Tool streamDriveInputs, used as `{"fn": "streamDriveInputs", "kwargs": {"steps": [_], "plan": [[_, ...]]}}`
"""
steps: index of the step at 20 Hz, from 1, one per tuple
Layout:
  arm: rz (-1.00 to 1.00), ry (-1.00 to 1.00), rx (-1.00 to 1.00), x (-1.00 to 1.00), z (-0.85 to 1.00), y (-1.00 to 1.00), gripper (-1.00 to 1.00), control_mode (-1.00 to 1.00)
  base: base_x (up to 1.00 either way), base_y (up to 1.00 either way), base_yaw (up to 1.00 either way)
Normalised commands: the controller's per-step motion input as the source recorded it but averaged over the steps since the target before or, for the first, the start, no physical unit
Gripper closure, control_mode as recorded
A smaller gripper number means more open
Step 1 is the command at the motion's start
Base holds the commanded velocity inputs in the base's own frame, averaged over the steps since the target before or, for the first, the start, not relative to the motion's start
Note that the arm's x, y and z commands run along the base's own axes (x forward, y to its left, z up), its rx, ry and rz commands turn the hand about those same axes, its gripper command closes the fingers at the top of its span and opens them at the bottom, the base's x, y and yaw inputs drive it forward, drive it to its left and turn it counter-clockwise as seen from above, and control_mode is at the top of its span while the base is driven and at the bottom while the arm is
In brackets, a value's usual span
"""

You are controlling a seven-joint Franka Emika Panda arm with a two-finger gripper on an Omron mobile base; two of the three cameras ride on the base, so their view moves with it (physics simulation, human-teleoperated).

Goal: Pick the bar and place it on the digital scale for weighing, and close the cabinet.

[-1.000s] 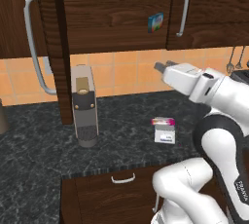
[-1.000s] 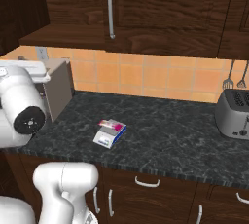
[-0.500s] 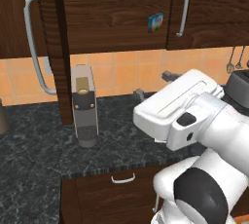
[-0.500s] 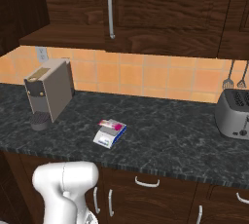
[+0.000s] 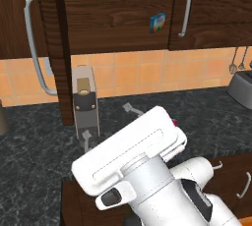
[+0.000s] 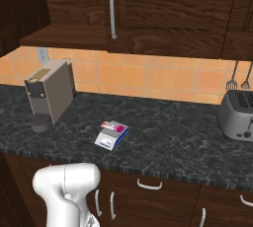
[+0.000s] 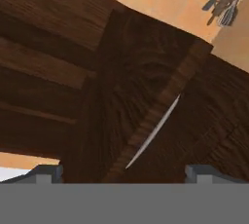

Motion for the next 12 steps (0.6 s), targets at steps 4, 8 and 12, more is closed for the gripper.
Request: {"fn": "streamDriveInputs", "kwargs": {"steps": [4,8,12], "plan": [[-0.27,-0.49,-0.15,-0.51,-0.02,0.72,-1.00,-1.00,0.00,0.00,0.00],[-0.37,-0.27,-0.13,0.00,0.00,0.93,-1.00,-1.00,0.00,0.00,0.00],[-0.44,-0.24,-0.13,0.00,0.00,0.64,-1.00,-1.00,0.00,0.00,0.00]]}}
